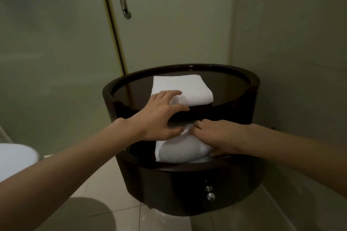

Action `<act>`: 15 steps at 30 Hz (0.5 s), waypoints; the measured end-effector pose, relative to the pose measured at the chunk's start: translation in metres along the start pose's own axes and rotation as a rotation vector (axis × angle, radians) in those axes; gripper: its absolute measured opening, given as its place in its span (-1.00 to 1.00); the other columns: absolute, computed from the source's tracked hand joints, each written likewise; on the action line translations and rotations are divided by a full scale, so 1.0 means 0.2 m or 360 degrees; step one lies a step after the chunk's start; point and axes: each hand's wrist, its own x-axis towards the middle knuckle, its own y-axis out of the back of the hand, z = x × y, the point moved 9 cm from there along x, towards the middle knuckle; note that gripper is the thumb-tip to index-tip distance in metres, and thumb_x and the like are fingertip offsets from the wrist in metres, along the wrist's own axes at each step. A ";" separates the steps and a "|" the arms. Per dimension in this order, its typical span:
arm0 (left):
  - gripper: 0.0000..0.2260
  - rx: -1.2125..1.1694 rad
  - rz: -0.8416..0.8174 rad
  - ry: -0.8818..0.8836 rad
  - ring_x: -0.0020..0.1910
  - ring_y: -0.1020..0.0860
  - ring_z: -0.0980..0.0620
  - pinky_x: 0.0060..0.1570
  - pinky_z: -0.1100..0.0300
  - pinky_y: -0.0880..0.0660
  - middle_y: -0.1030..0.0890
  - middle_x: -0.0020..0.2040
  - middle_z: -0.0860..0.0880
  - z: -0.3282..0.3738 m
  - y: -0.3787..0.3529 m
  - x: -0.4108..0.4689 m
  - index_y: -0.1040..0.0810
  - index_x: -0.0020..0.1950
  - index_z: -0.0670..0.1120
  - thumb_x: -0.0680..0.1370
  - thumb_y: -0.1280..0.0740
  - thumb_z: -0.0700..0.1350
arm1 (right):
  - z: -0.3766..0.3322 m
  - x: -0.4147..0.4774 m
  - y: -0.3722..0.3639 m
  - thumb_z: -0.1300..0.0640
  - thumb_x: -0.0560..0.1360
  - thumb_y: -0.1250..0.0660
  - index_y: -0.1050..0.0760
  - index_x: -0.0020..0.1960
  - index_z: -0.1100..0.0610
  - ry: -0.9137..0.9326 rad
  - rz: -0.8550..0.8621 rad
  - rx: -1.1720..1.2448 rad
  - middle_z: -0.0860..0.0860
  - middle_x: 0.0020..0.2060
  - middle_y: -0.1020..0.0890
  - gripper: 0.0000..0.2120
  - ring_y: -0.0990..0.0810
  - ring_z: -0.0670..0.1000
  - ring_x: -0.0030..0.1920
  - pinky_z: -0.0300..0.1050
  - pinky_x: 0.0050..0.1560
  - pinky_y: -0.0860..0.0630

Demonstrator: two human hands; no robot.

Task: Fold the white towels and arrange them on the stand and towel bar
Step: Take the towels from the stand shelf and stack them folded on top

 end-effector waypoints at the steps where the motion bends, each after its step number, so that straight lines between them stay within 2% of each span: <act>1: -0.47 0.0006 -0.0032 0.0013 0.45 -0.08 -0.06 0.39 -0.03 -0.08 -0.17 0.49 -0.12 -0.01 -0.02 0.00 -0.41 0.36 0.12 0.40 -0.27 0.23 | 0.01 0.00 0.02 0.04 0.41 -0.41 -0.25 0.36 0.10 -0.0014 0.0043 0.0080 0.06 0.21 -0.39 -0.41 -0.42 0.07 0.17 0.03 0.12 -0.46; 6: -0.42 0.0033 -0.0092 0.0049 0.45 -0.01 0.03 0.39 0.05 -0.01 -0.11 0.51 -0.05 -0.04 -0.07 -0.02 -0.40 0.31 0.12 0.39 -0.25 0.38 | 0.10 -0.03 0.12 0.05 0.43 -0.34 -0.38 0.18 0.01 -0.0089 0.0194 0.0379 -0.02 0.05 -0.50 -0.65 -0.49 0.00 0.01 0.00 0.04 -0.48; 10: -0.27 0.0075 -0.0138 0.0052 0.44 0.03 0.07 0.41 0.04 0.03 -0.08 0.52 -0.04 -0.03 -0.08 -0.02 -0.41 0.31 0.13 0.29 -0.12 0.53 | 0.18 -0.05 0.23 0.06 0.42 -0.36 -0.49 0.12 0.00 -0.0145 0.0400 0.0621 -0.07 0.00 -0.57 -0.72 -0.53 -0.06 0.00 -0.08 0.01 -0.50; 15: -0.19 0.0193 -0.0160 0.0055 0.46 0.08 0.06 0.41 0.08 0.06 -0.05 0.53 -0.01 -0.04 -0.08 -0.02 -0.38 0.36 0.08 0.25 -0.17 0.51 | 0.24 -0.05 0.31 0.07 0.35 -0.36 -0.56 0.04 -0.01 -0.0180 0.0525 0.0757 -0.11 -0.11 -0.61 -0.75 -0.55 -0.14 -0.11 -0.20 -0.14 -0.50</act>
